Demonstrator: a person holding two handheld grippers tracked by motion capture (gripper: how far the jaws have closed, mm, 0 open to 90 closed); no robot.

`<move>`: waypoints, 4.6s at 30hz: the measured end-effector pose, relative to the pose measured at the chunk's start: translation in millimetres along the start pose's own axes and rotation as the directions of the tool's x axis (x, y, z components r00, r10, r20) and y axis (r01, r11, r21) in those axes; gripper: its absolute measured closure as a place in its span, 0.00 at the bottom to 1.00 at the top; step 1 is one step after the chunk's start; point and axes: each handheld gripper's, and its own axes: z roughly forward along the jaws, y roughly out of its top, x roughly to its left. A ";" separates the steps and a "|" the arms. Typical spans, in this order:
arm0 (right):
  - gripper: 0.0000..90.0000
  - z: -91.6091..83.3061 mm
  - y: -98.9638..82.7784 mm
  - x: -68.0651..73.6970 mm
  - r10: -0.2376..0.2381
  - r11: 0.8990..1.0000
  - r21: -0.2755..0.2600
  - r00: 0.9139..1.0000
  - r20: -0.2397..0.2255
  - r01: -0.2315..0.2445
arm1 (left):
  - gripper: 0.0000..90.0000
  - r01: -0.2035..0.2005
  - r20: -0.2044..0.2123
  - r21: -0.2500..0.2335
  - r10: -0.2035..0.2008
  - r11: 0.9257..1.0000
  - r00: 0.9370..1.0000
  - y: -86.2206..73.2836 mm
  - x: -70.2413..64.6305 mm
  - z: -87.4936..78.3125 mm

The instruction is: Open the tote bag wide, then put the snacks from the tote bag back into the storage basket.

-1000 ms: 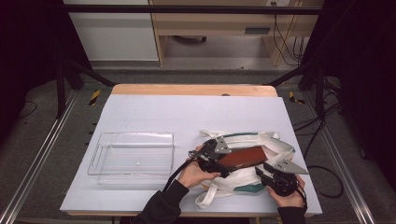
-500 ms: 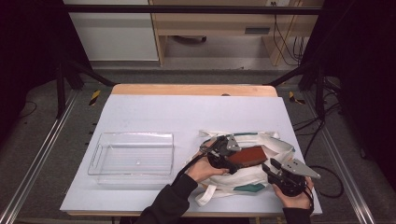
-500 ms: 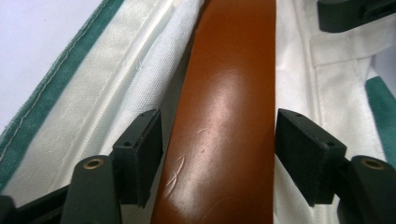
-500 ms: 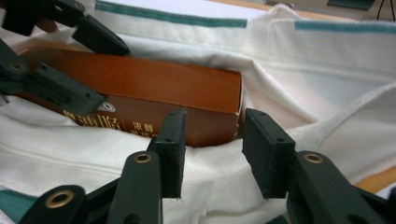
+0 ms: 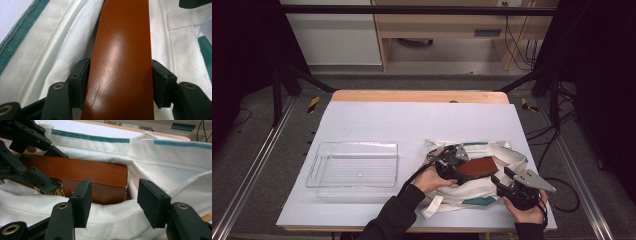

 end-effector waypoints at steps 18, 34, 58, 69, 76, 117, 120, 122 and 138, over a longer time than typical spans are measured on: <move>0.43 -6.3 2.8 -3.0 0.011 0.999 -0.035 1.000 0.021 -0.010 | 0.47 -0.015 0.003 -0.034 0.015 0.999 1.000 11.4 -2.5 -27.4; 0.36 -9.2 6.2 -4.1 0.017 0.999 -0.046 0.999 0.036 -0.015 | 0.47 -0.033 -0.014 -0.135 0.031 0.990 0.999 32.8 -6.8 -92.8; 0.19 -3.1 9.9 4.3 -0.004 1.000 -0.031 0.999 0.047 0.006 | 0.47 -0.036 -0.084 -0.141 0.024 0.989 0.996 0.1 9.2 -177.5; 0.17 0.3 11.0 8.2 -0.010 1.000 -0.025 0.999 0.043 0.011 | 0.47 0.004 -0.130 -0.145 -0.023 0.989 0.991 -37.7 24.8 -214.3; 0.15 2.5 12.4 11.7 -0.018 1.000 -0.021 0.999 0.039 0.019 | 0.47 0.041 -0.154 -0.169 -0.068 0.985 0.986 -61.6 34.3 -234.3; 0.11 9.5 12.2 17.4 -0.033 0.999 0.009 0.999 0.031 0.033 | 0.47 0.180 -0.246 -0.217 -0.232 0.959 0.941 -175.9 67.2 -286.9; 0.11 9.4 12.0 17.0 -0.033 0.999 0.007 0.999 0.033 0.033 | 0.47 0.188 -0.254 -0.205 -0.237 0.961 0.938 -179.3 69.9 -286.5; 0.11 9.3 12.0 17.0 -0.034 0.999 0.007 0.999 0.033 0.034 | 0.47 0.190 -0.250 -0.194 -0.236 0.962 0.939 -181.6 71.4 -284.3; 0.11 9.7 10.6 17.2 -0.041 0.999 0.008 0.999 0.031 0.040 | 0.47 0.208 -0.255 -0.147 -0.240 0.967 0.937 -192.4 76.5 -270.6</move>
